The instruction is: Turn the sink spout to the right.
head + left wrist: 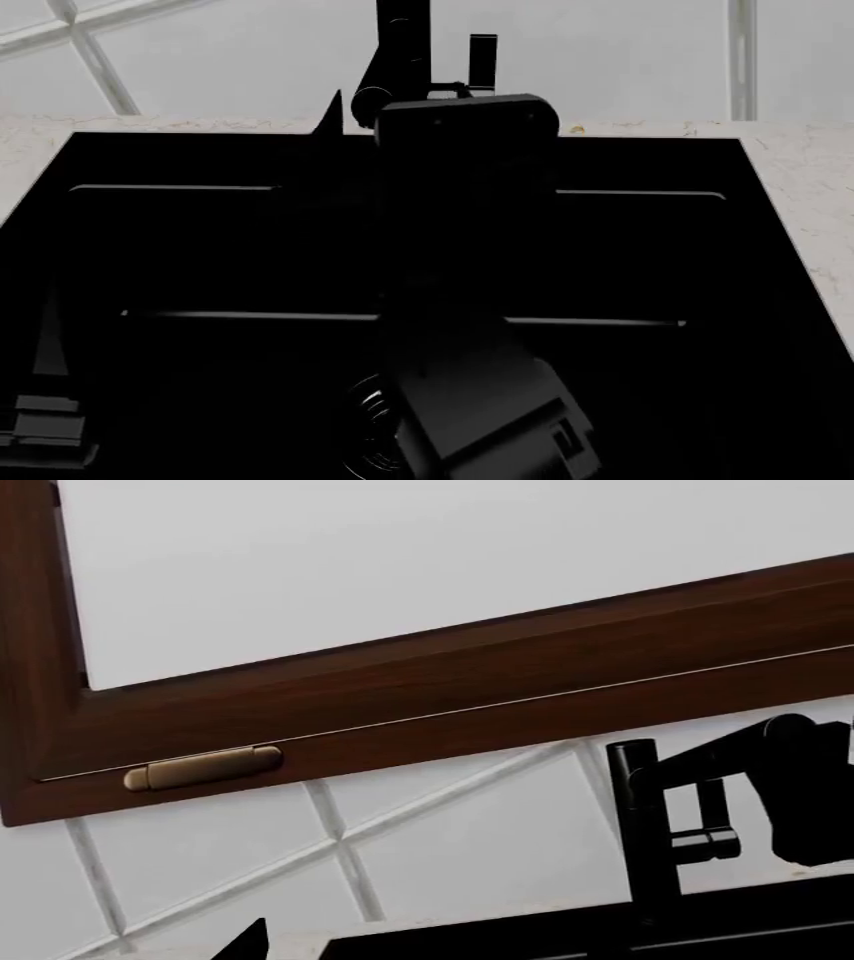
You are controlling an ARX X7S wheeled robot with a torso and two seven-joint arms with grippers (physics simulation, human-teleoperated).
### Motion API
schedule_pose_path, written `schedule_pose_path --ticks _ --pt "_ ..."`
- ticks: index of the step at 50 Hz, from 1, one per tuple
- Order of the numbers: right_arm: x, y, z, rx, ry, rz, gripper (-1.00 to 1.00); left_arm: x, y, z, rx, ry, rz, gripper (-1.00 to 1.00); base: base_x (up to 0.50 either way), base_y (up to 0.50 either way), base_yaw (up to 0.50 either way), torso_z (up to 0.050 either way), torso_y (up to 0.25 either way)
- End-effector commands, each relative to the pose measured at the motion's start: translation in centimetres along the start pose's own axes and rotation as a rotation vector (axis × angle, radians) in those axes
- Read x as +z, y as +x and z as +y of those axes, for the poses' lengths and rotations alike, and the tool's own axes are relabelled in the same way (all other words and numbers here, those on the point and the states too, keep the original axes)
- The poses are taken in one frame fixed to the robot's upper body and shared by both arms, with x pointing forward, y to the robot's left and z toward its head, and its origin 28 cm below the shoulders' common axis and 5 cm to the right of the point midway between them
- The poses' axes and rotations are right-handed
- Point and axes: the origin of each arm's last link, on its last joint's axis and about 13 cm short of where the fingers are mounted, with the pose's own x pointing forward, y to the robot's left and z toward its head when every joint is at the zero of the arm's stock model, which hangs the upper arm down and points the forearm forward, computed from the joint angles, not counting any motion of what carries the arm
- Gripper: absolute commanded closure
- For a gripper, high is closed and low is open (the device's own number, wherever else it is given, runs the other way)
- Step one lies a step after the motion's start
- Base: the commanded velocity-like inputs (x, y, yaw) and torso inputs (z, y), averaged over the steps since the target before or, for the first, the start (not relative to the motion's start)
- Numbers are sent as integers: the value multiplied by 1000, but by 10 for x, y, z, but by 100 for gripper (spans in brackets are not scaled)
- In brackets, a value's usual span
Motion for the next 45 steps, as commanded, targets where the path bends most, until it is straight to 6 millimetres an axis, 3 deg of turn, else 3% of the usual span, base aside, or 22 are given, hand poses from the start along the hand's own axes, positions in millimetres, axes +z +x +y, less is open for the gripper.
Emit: schedule_pose_path --ticks 1,20,45 --pt "-3 6 0 -4 10 -4 -100 0 0 0 -5 1 -1 -100 0 0 0 0 0" --pt "-16 18 -3 -31 25 11 -100 0 0 0 -7 1 -2 -100 0 0 0 0 0" --pt "-11 17 -20 -117 24 -18 -100 -1 0 -1 -13 9 1 -100 0 0 0 0 0"
